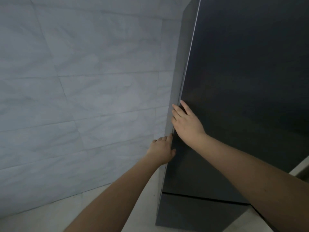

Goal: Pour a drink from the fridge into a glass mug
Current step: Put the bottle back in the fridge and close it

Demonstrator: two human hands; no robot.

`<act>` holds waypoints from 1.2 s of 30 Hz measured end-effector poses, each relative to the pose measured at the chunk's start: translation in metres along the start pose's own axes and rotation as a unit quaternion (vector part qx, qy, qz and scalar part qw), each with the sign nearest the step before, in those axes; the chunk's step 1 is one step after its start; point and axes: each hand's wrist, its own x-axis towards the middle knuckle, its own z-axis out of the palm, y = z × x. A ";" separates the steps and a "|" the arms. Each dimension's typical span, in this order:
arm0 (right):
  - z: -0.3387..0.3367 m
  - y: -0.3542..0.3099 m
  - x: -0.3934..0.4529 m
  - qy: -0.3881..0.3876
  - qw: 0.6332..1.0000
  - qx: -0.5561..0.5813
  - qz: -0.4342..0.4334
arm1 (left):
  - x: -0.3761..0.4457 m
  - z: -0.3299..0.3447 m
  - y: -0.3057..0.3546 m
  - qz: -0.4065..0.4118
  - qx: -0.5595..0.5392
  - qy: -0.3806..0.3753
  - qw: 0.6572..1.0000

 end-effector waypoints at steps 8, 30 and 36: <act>0.000 -0.006 0.002 0.002 0.999 -0.039 0.004 | -0.002 0.018 0.001 0.006 -0.030 0.005 1.000; -0.023 -0.023 -0.076 0.087 0.996 0.033 0.009 | -0.070 0.034 -0.004 0.097 -0.084 -0.033 0.991; -0.032 -0.040 -0.133 0.100 0.992 0.058 0.055 | -0.095 0.039 -0.001 0.257 -0.039 0.070 0.963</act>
